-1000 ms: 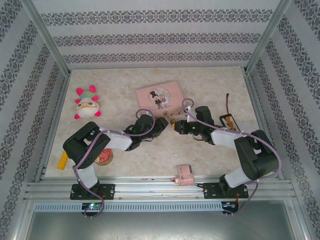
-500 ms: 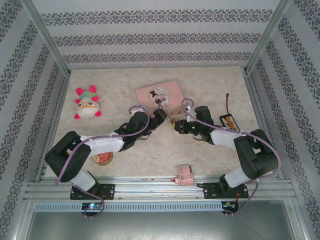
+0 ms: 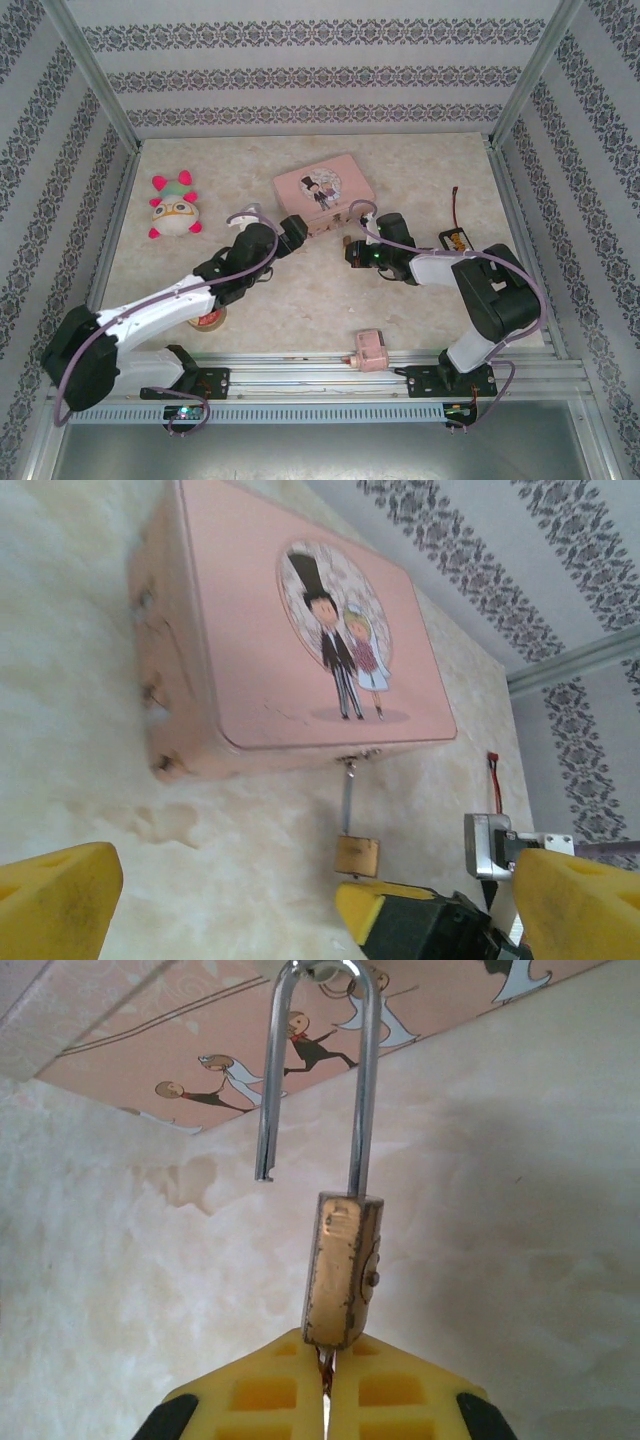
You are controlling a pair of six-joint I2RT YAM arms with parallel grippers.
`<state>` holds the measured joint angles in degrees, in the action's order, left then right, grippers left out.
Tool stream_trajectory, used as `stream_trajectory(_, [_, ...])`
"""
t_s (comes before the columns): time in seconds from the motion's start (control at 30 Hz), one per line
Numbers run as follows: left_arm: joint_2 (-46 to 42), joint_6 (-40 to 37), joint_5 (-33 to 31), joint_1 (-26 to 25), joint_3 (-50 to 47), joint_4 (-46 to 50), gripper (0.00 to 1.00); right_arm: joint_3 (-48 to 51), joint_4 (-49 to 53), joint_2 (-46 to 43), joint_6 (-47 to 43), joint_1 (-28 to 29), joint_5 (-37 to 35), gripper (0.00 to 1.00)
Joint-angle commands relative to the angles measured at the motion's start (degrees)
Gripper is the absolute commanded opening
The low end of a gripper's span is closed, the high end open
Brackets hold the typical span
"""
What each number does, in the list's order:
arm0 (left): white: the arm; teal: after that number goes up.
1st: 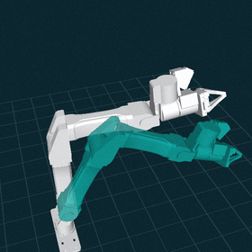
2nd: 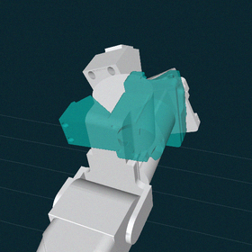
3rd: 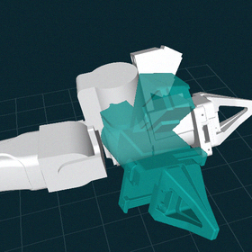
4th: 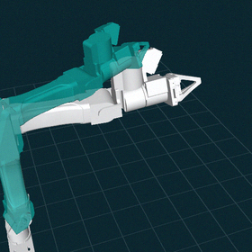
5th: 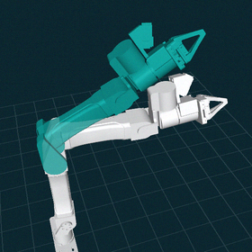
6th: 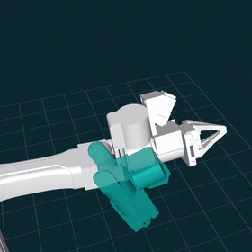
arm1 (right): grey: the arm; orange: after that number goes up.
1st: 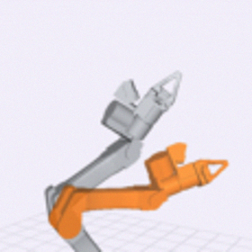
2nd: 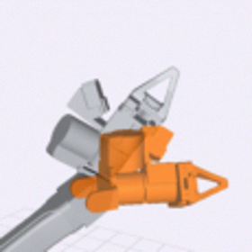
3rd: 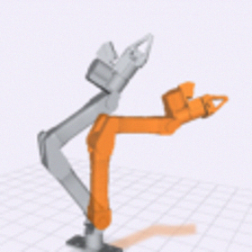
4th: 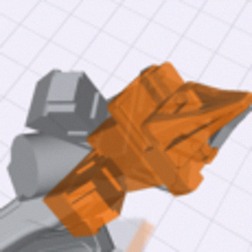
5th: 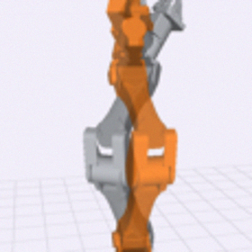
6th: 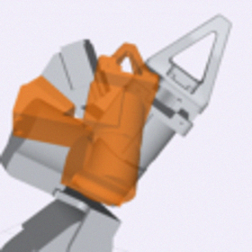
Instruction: Unlock the padlock with the key
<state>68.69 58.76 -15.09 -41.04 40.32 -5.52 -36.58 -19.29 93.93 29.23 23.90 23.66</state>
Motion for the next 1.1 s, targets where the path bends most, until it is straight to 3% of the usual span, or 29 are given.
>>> stream_trajectory(0.0, [-4.38, -7.33, -5.55, 1.42, -3.05, 7.37, 0.99, -1.51, 1.85, 0.57, 0.88, -0.08, -5.29, 0.07])
stream_trajectory(0.33, [-10.84, -15.73, -3.64, 5.64, -7.21, 6.76, 0.99, -1.30, 3.35, -1.01, 2.58, 0.09, -9.49, 0.20])
stream_trajectory(0.7, [-3.51, -15.73, -2.52, 7.29, -2.71, 9.08, 0.99, 0.27, 6.71, -4.96, 3.03, 0.31, -11.34, 0.26])
stream_trajectory(1.07, [0.98, -18.25, -0.44, 7.80, 1.42, 9.82, 0.99, -1.82, 15.51, -12.48, 0.43, -0.83, -12.12, 0.38])
